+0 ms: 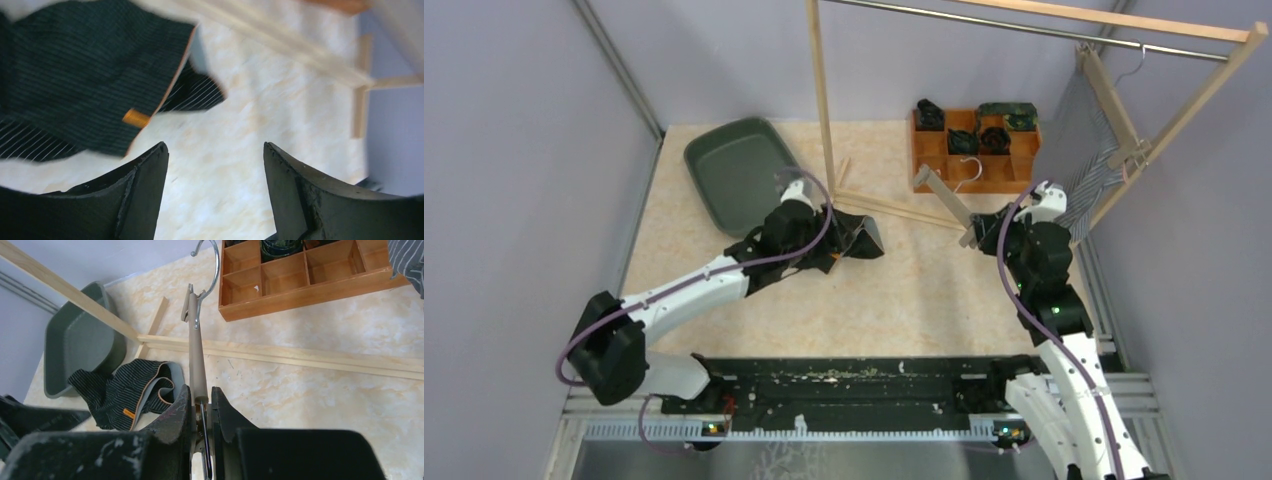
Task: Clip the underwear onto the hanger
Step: Place the underwear at the center of the board, then clamp the underwear onto the hanger.
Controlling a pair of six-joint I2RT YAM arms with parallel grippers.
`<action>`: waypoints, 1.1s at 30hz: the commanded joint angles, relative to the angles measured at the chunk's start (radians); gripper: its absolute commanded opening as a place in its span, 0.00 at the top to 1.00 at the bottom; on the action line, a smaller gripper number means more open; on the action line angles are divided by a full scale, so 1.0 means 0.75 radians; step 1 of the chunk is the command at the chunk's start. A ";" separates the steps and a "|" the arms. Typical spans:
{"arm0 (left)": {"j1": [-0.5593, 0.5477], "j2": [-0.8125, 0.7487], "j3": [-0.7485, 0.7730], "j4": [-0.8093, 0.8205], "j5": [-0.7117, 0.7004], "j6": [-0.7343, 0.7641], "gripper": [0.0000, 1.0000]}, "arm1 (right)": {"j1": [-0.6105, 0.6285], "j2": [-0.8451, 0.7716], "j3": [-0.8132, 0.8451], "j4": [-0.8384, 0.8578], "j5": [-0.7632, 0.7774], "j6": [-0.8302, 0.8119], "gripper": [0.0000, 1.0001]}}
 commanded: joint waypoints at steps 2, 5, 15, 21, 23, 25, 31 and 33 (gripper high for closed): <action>-0.008 -0.133 -0.301 0.058 -0.066 0.166 0.27 | -0.010 -0.042 0.039 0.074 -0.069 -0.001 1.00; -0.002 -0.187 -0.391 0.195 -0.110 0.235 0.27 | -0.010 -0.039 0.031 0.080 -0.097 0.006 1.00; 0.039 0.007 -0.206 0.205 -0.276 0.463 0.16 | -0.011 -0.050 -0.002 0.098 -0.140 0.017 1.00; 0.152 0.219 -0.070 0.268 0.031 0.653 0.08 | -0.010 -0.052 -0.034 0.121 -0.158 0.024 1.00; 0.189 0.279 -0.020 0.229 0.092 0.680 0.07 | -0.010 -0.049 -0.043 0.126 -0.162 0.021 1.00; 0.214 0.323 0.003 0.218 0.132 0.716 0.07 | -0.010 -0.045 -0.048 0.127 -0.161 0.014 1.00; 0.267 0.374 0.012 0.209 0.193 0.775 0.16 | -0.011 -0.036 -0.072 0.138 -0.153 0.000 1.00; 0.277 0.381 0.015 0.189 0.229 0.790 0.19 | -0.010 -0.031 -0.078 0.142 -0.155 0.000 1.00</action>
